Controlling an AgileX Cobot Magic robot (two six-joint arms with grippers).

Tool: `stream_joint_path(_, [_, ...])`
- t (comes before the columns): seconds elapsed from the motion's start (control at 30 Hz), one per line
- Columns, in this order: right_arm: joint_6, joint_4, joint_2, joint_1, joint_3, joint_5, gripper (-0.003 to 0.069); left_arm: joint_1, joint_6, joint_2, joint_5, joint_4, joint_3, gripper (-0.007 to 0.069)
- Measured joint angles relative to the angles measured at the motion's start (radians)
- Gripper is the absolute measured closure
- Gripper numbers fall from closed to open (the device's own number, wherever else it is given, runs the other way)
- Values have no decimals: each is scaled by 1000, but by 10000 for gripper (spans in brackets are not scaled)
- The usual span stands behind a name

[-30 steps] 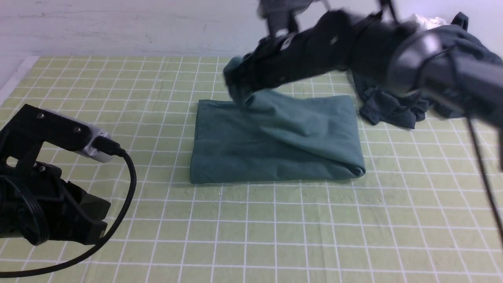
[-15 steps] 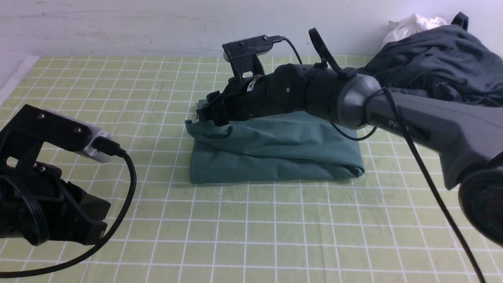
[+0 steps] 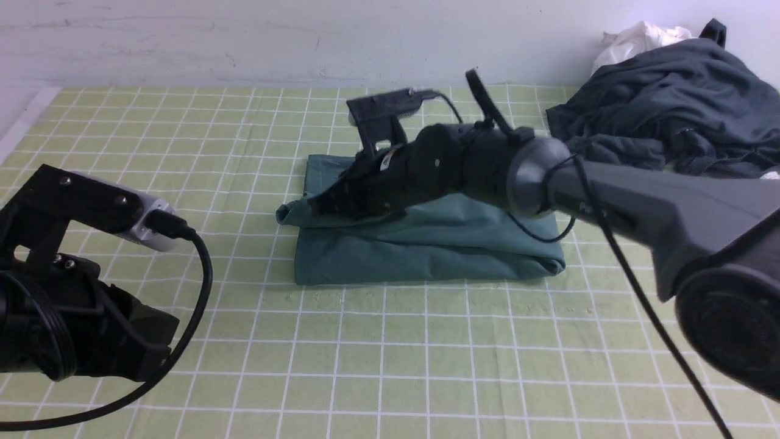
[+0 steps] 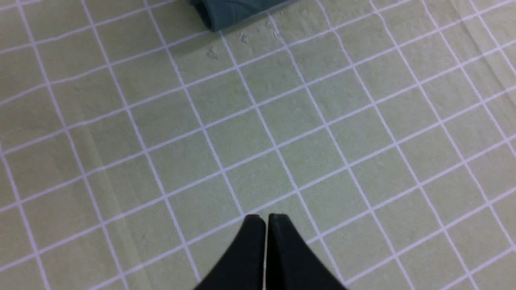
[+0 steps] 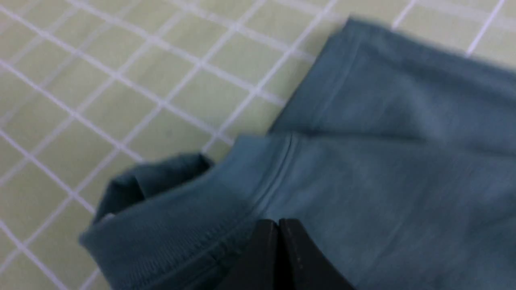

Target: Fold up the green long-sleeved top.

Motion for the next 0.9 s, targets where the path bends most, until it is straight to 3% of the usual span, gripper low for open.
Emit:
stream_joint_path(0.23, [-32,-60,-23,83,2,-13,673,0,1,-9,22,-4,0,629])
stream_joint_path(0.47, [-28,-348,-353,64,2,36,673,0,76,-203,-8,-5,6,629])
stream_joint_path(0.7, [127,-698,-729,46,1,239,675,0,136,-485,-242,-15,169,629])
stream_joint_path(0.9, [330,-809,-1019,45,233,355,675,0,138,-624,-501,-28,352,629])
